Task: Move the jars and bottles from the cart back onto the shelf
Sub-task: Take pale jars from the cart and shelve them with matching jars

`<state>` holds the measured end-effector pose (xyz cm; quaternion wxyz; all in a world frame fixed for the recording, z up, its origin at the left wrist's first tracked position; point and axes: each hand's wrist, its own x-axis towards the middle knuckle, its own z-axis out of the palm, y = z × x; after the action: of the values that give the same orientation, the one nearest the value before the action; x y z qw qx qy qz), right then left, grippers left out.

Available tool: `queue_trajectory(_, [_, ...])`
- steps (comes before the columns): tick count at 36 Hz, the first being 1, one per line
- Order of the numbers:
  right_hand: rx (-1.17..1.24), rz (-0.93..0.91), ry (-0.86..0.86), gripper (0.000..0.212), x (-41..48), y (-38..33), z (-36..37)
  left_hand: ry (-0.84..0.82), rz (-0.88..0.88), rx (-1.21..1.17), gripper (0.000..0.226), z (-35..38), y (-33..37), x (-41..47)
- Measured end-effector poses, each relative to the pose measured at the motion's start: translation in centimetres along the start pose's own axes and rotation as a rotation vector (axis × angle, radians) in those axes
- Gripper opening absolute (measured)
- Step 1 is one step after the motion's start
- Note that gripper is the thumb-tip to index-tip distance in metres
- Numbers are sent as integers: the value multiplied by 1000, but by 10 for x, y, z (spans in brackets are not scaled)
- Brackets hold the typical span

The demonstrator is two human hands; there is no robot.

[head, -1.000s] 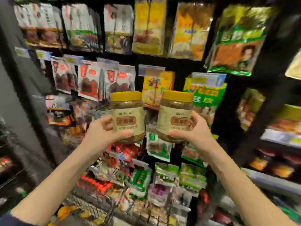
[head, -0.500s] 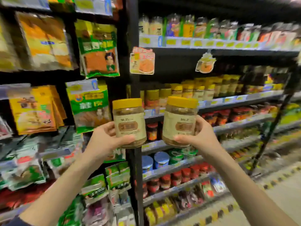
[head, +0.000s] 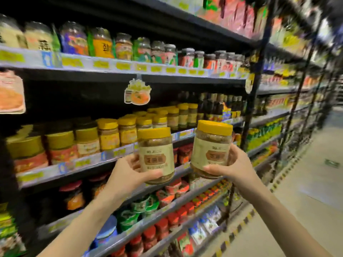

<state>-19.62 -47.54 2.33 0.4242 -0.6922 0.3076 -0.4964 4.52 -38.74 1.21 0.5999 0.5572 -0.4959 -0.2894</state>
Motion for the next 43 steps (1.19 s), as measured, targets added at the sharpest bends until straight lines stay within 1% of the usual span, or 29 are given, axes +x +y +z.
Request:
queue_trajectory(2, [0,-13,-9,72,15,7,-21,-6,11,-8,45,24,-3,16])
queue_trajectory(8, [4,-1,-20,62,54,30,-62,-23,-1,-40,48,75,-8,60])
queue_trajectory(10, [0,4,-36,65,68,39,-71,-39,-8,-33,58,85,-9,73])
queue_trajectory(12, [4,13,-50,68,84,48,-77,-45,-21,-28,63,93,-11,88])
queue_trajectory(17, [-8,30,-64,80,131,72,-82,-55,-29,-1,57,103,-21,129])
queue_trajectory(20, [-14,26,-78,78,163,89,-82,-40,-3,7,48,106,-29,158])
queue_trajectory(23, [-20,17,-106,68,199,104,-80,-16,17,18,50,108,-35,191])
queue_trajectory(26, [-35,14,-144,71,241,117,-78,21,34,22,51,108,-39,224])
queue_trajectory(28, [-29,1,-164,69,267,124,-75,44,36,27,56,106,-42,244])
queue_trajectory(30, [-24,-15,-180,70,292,132,-72,64,37,41,68,102,-44,260])
queue_trajectory(32, [-32,-36,-200,74,314,141,-67,87,30,52,75,97,-47,273])
queue_trajectory(36, [-57,-65,-253,78,353,158,-53,142,37,73,68,91,-49,286])
queue_trajectory(38, [-60,-75,-288,79,370,167,-44,166,32,98,68,88,-49,288])
queue_trajectory(41, [-77,-76,-359,90,392,182,-30,216,21,133,74,83,-47,289])
queue_trajectory(43, [-98,-74,-417,93,404,191,-20,257,28,144,72,82,-47,287])
